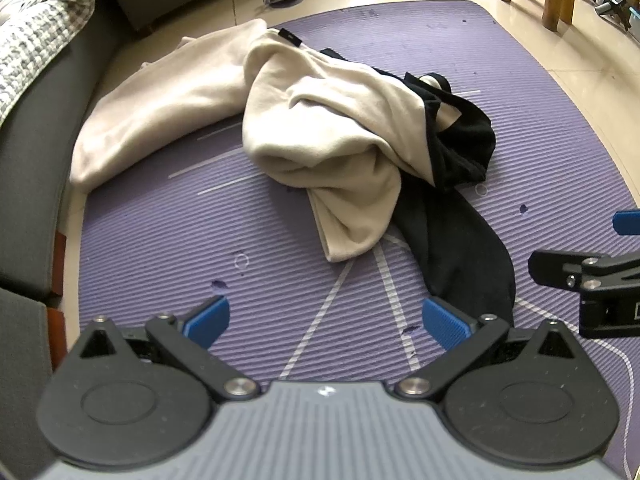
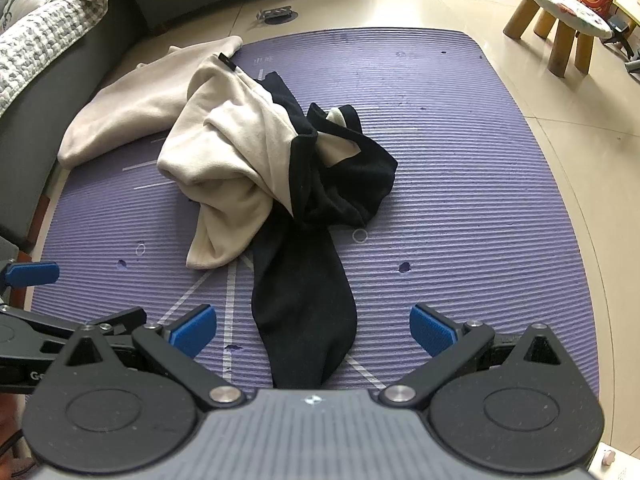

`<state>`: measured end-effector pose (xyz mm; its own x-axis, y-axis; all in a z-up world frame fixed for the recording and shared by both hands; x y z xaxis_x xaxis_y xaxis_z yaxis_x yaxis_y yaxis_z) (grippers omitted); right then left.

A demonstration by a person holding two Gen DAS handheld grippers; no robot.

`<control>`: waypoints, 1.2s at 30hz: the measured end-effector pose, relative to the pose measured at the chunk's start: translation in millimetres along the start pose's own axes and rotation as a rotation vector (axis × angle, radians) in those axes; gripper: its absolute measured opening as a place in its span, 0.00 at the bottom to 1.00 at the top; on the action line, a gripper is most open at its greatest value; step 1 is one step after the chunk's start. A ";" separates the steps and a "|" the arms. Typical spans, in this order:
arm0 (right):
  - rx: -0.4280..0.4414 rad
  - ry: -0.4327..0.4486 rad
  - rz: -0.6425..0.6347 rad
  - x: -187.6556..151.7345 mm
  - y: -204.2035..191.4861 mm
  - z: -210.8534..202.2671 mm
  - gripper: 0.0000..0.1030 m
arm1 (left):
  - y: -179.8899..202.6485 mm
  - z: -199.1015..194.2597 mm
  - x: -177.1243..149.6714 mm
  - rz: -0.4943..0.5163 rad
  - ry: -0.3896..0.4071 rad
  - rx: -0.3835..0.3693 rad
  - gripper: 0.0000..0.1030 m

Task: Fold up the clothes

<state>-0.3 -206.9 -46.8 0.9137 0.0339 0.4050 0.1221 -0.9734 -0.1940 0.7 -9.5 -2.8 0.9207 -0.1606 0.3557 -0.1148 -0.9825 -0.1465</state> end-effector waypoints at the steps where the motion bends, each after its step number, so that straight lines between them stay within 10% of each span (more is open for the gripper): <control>1: 0.000 -0.001 -0.001 -0.4 -0.2 0.3 0.99 | 0.1 0.2 -0.1 0.001 -0.001 0.000 1.00; 15: -0.021 0.041 -0.004 4.2 5.3 9.1 0.99 | -13.8 9.7 9.7 -0.064 0.067 0.023 1.00; 28: -0.035 0.162 -0.025 18.8 23.6 1.7 0.99 | -7.7 -14.5 53.1 0.180 0.191 0.245 1.00; 36: -0.052 0.184 0.014 23.8 37.2 0.9 0.99 | -3.1 -20.5 71.1 0.160 0.224 0.214 1.00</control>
<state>26.3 -242.0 -45.2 0.8281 -0.0170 0.5604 0.0852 -0.9841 -0.1558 58.9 -19.8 41.8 0.7901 -0.3506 0.5027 -0.1482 -0.9052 -0.3983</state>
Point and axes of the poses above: each gripper's, at about its wrist camera, not at the fingertips, and z roughly the way its jaws point, y to its right, x to its top, the point moved 3 cm from there along z, roughly the way its jaws point, and after that the axes turned 5 degrees about z, right-handed, at the moved point
